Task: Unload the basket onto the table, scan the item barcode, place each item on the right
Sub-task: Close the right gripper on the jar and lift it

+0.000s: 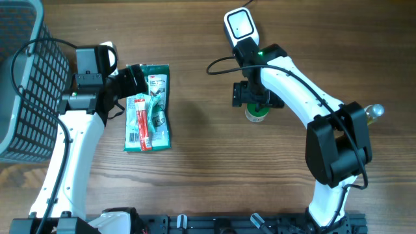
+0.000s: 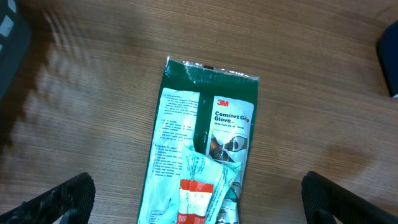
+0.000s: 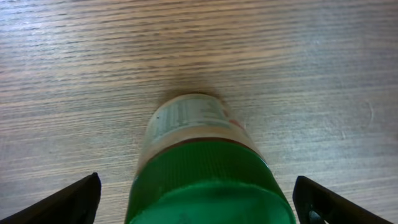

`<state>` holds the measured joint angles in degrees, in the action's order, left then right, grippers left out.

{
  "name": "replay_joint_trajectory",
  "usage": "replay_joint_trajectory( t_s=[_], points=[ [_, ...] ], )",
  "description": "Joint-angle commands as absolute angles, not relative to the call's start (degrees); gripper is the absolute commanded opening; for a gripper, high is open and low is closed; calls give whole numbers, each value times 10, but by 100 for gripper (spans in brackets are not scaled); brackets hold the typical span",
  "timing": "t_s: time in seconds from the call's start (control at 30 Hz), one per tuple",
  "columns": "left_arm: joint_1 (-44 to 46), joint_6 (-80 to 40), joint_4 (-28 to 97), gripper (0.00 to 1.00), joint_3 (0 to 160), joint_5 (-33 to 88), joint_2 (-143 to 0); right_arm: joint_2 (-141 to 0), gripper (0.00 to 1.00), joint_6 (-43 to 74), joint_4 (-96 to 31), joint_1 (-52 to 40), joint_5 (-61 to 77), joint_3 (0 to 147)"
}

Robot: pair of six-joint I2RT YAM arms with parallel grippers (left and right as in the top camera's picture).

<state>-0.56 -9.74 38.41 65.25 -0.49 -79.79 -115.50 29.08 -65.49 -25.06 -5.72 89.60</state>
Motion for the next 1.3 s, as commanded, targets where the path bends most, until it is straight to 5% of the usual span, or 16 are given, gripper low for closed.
replay_joint_trajectory(
  t_s=[0.0,1.27],
  points=[
    [-9,-95,382,100,659,0,-792,-1151,100,255,-646,-250,-16,891],
    [-9,-94,382,100,659,0,-792,-1151,92,159,-640,-239,44,891]
  ],
)
